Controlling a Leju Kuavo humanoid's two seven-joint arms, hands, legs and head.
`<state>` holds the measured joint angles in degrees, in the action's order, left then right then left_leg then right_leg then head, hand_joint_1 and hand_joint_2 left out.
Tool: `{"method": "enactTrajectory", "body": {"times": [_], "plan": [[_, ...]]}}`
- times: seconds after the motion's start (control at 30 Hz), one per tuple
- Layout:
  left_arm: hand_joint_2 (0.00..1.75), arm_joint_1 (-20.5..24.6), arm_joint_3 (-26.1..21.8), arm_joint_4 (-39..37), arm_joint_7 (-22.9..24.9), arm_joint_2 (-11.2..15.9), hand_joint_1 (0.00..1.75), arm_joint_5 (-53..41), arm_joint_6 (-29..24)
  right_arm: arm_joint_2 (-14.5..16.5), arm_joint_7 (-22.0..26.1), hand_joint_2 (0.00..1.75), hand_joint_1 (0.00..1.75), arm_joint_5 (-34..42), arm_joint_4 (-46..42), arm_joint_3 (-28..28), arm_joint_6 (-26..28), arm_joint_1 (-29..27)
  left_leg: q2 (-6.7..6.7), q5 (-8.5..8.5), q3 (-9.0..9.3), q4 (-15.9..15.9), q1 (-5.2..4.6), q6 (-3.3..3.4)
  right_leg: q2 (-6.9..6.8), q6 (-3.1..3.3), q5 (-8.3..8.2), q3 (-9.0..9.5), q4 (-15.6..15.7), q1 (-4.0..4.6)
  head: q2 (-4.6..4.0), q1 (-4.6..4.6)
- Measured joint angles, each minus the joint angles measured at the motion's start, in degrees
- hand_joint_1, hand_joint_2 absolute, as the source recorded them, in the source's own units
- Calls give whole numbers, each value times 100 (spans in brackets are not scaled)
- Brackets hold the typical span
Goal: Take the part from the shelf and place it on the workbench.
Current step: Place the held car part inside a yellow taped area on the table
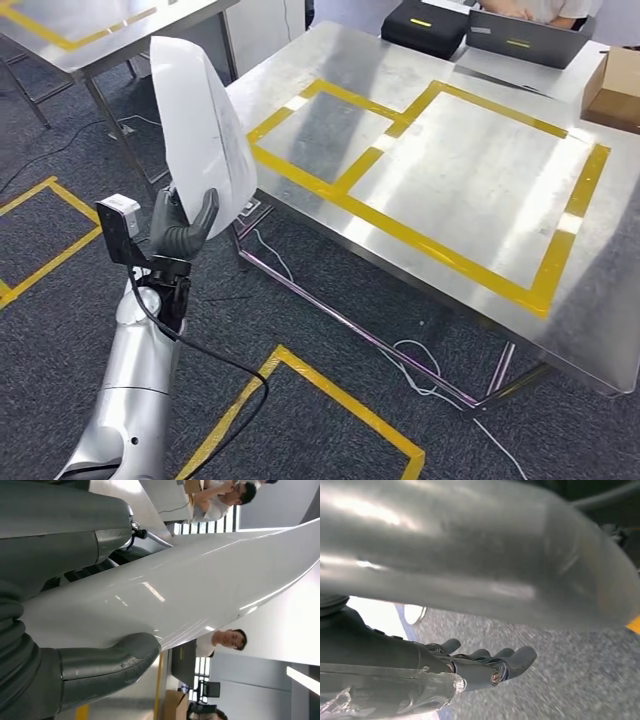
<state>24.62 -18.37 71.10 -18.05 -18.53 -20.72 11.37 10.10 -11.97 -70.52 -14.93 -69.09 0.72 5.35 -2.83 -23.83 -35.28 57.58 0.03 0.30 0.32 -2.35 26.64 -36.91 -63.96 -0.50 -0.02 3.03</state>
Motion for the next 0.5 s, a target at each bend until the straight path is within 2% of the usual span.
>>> {"method": "enactTrajectory", "body": {"times": [0.07, 0.17, 0.23, 0.43, 0.5], "plan": [[175, 2, -3, 0, 5, 2, 175, -5, -14, 0, -35, 0, 0, -3, 0, 0, 32, 21, -34, -13, 2, 8, -13, -39, 40, 19, -140, 182, 425, -1, 0, 0], [175, 2, -6, 0, 21, 9, 175, -23, -42, 0, -66, 0, 0, -3, 0, 0, 21, 26, -31, 9, -3, -8, -16, 11, 80, -9, -159, 199, 486, 0, 0, 5], [175, 3, -6, 0, 34, 12, 175, -26, -48, 0, -71, 0, 0, -3, 0, 0, 9, 20, -20, 22, 15, -43, -15, 25, 101, 3, -160, 195, 485, 7, 0, 8], [175, 10, -10, 0, 67, 13, 175, -27, -55, 0, -41, 0, 0, 23, 0, 0, -26, 21, -8, 48, 33, -109, -3, -108, 112, 66, -156, 179, 479, 23, 0, 5], [175, 10, -10, 0, 67, 11, 175, -35, -54, 0, -30, 0, 0, 45, 0, 0, -36, 21, -8, 49, 32, -111, -1, -126, 111, 71, -158, 179, 477, 24, 0, 4]]}}
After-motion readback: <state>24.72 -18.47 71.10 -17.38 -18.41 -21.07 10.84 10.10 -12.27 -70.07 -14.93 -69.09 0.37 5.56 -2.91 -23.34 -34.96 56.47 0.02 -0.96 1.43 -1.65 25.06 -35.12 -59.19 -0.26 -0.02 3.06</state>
